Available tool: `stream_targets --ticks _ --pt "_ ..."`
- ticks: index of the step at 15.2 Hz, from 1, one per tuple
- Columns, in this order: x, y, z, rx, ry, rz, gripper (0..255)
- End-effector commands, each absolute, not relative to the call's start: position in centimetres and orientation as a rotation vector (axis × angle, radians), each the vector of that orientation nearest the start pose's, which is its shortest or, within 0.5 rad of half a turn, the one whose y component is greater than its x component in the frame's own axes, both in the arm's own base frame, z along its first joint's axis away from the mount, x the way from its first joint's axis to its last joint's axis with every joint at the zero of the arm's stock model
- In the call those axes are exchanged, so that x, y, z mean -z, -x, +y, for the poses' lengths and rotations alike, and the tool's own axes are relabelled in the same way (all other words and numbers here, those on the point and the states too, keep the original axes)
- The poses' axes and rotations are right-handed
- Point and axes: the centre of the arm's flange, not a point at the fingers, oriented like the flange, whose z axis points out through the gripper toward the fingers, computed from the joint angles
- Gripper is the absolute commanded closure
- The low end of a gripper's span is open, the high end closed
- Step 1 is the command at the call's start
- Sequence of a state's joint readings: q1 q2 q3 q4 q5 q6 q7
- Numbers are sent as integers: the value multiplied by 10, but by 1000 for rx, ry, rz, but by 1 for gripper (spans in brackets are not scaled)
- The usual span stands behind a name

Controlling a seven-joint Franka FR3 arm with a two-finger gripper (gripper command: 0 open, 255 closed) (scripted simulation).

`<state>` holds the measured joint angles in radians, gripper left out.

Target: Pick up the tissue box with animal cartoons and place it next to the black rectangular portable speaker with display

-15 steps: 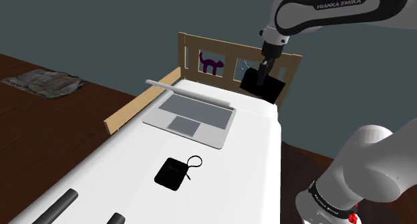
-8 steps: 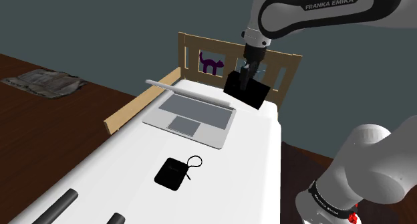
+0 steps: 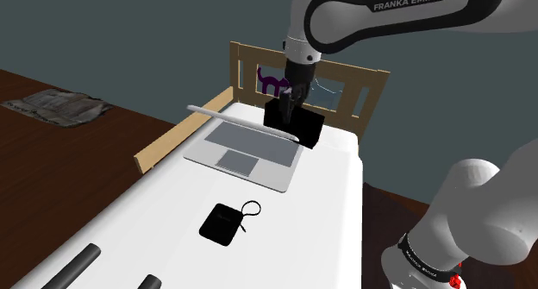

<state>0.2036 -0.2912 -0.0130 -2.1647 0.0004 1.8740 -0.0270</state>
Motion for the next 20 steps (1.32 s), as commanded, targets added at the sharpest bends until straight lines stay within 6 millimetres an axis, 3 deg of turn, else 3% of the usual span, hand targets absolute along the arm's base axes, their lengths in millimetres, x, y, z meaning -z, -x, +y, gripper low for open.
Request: stream_targets --ticks 1,20 --pt "-517 -465 114 1 3118 -340 255" --pt "-518 -522 358 1 3118 -340 255"
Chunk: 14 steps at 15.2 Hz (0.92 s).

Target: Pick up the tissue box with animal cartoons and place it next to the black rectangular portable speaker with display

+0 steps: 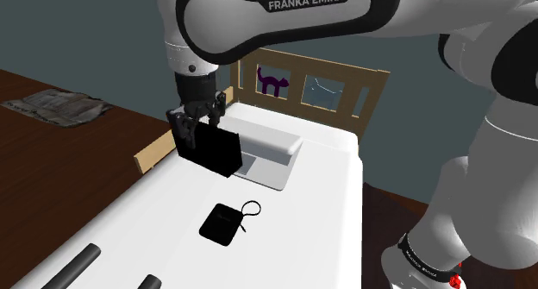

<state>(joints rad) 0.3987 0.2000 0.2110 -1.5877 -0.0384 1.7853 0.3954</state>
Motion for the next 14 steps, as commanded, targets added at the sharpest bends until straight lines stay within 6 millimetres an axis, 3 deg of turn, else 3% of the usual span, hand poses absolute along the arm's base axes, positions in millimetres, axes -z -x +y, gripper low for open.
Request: stream_targets --ticks 1,7,14 --pt "-518 -525 371 1 3118 -340 255" --pt "-518 -544 453 1 3118 -340 255" --pt "-481 -544 453 1 3118 -340 255"
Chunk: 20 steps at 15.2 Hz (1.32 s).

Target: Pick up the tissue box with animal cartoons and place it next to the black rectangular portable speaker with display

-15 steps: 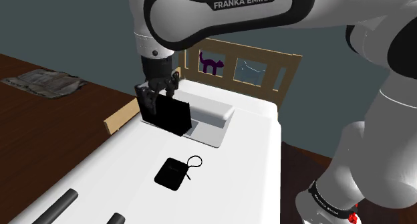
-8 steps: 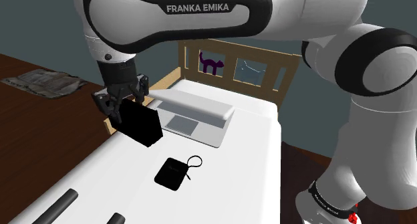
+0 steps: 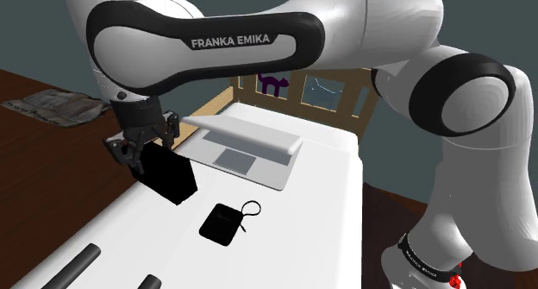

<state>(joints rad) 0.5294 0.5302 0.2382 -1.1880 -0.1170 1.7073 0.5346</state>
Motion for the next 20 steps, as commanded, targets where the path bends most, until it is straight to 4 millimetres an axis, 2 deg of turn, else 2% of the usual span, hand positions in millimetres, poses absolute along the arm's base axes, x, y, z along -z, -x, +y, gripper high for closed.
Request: stream_targets --ticks 1,20 --pt "-476 -544 453 1 3118 -340 255" --pt "-376 -544 453 1 3118 -340 255"
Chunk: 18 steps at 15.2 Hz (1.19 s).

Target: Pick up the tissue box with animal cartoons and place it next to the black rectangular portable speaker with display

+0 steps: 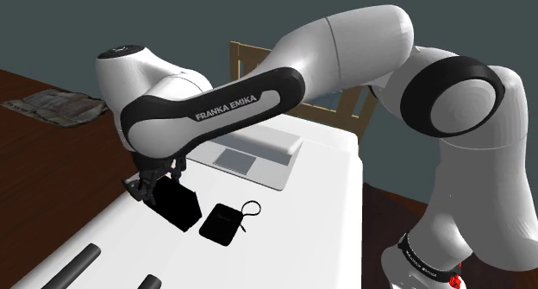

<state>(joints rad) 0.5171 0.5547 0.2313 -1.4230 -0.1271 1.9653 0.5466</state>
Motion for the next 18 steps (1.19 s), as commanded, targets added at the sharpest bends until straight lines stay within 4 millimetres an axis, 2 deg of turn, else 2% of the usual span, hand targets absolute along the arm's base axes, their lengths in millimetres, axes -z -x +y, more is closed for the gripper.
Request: stream_targets --ticks 1,3,10,11,16,18 --pt "-370 -544 453 1 3118 -340 255" --pt "-363 -544 453 1 3118 -340 255" --pt "-363 -544 453 1 3118 -340 255" --pt "-363 -544 453 1 3118 -340 0" --pt "-363 -544 453 1 3118 -340 0" --pt "-389 -544 453 1 3118 -340 0"
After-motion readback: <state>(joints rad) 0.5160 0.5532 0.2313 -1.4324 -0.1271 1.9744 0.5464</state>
